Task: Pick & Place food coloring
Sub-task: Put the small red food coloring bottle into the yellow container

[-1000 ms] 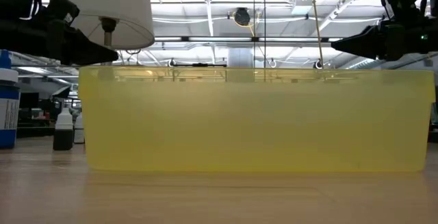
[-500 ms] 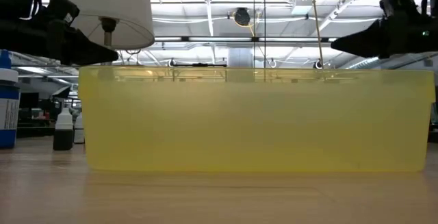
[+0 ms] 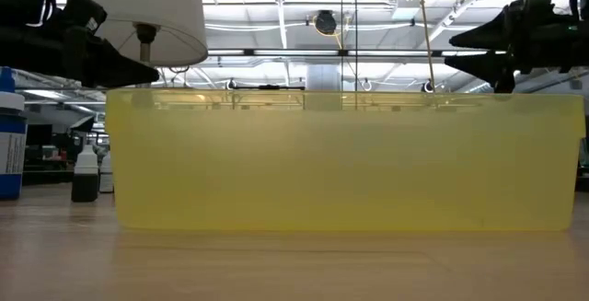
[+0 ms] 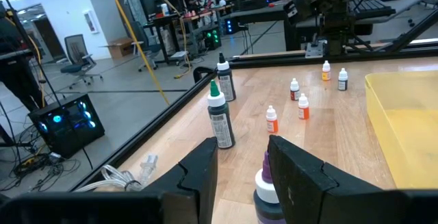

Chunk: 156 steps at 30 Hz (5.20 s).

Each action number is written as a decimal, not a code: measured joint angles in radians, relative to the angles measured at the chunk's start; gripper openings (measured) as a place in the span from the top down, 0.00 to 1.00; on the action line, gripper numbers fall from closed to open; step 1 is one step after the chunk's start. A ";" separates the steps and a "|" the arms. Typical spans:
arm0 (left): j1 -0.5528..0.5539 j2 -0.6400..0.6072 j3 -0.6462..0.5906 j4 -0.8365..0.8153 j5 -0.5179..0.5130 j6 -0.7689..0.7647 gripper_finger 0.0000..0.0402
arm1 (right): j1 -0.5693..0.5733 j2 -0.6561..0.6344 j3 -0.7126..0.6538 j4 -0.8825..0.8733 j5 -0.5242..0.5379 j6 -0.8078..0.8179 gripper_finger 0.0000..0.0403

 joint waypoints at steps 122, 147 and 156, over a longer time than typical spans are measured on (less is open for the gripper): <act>0.000 0.000 0.000 0.000 0.000 0.000 0.67 | 0.700 1.602 0.900 -0.958 -0.557 0.908 0.72; 0.000 0.000 0.000 0.000 0.000 0.000 0.67 | 0.700 1.601 0.900 -0.958 -0.584 0.901 0.60; 0.000 0.000 0.000 0.000 0.000 0.000 0.67 | 0.700 1.601 0.900 -0.958 -0.611 0.913 0.59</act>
